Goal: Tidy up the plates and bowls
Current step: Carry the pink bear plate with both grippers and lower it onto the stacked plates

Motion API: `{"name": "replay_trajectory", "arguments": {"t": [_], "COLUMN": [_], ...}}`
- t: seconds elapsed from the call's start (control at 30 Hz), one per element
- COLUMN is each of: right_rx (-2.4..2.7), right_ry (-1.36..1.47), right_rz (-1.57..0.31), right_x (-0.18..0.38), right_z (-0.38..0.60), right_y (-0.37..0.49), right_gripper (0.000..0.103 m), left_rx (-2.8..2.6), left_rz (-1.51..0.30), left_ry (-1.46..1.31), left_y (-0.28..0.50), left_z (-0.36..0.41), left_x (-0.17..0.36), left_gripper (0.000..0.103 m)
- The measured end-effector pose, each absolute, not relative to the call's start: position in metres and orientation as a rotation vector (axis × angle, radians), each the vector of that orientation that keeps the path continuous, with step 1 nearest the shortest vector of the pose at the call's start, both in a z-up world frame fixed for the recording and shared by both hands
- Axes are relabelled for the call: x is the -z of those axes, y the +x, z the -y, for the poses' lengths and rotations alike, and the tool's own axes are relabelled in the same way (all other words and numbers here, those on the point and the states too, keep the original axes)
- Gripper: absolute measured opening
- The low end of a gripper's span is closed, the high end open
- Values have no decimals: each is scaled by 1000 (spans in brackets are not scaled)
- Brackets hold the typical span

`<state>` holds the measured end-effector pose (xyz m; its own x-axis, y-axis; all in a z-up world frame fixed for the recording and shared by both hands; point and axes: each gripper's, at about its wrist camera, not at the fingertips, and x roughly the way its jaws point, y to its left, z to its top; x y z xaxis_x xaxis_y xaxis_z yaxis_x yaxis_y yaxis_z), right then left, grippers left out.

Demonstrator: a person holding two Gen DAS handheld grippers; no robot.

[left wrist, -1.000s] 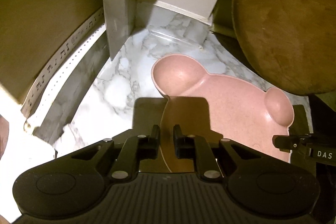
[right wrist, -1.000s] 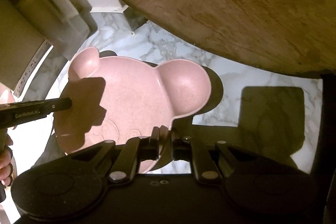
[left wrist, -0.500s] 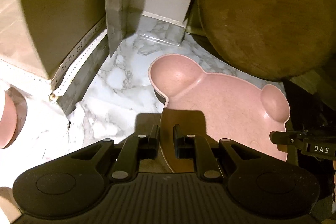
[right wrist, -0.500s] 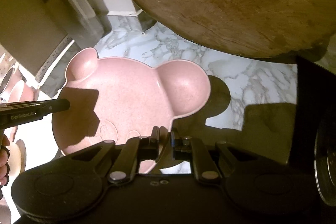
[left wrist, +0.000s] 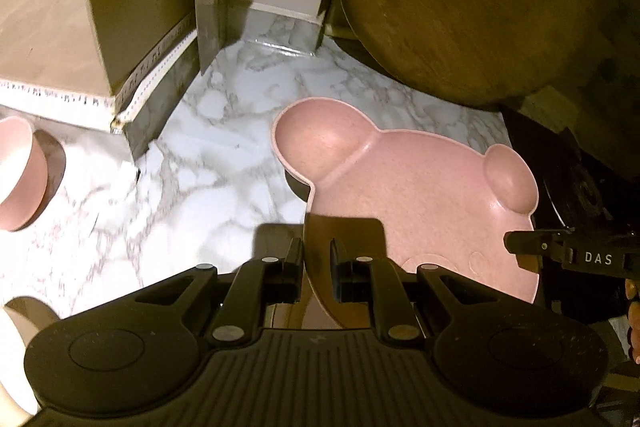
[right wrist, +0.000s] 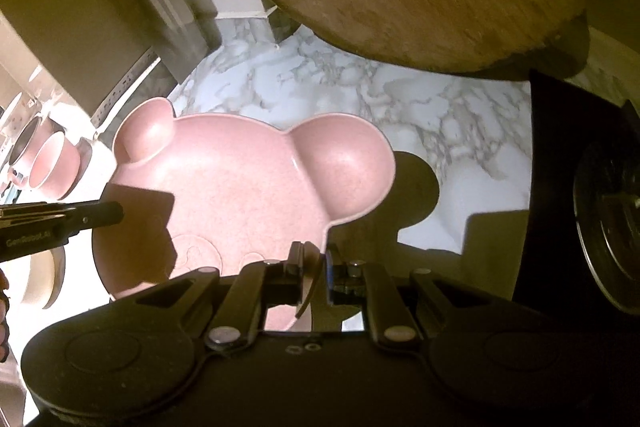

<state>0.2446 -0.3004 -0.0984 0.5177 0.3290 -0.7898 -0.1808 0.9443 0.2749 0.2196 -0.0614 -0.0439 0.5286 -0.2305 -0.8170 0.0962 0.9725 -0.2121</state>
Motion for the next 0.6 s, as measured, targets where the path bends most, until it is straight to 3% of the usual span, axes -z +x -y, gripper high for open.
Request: {"name": "replay_trajectory", "arguments": {"t": [0.6], "right_rx": [-290], "right_ry": [146], "right_rz": [-1023], "right_x": [125], "right_z": [284], "right_y": [197], "right_gripper": [10], "left_rx": [208], "left_rz": [-1044], "left_ry": [-146], "left_y": [169], "left_z": [54], "left_x": [62], "left_gripper": [13]}}
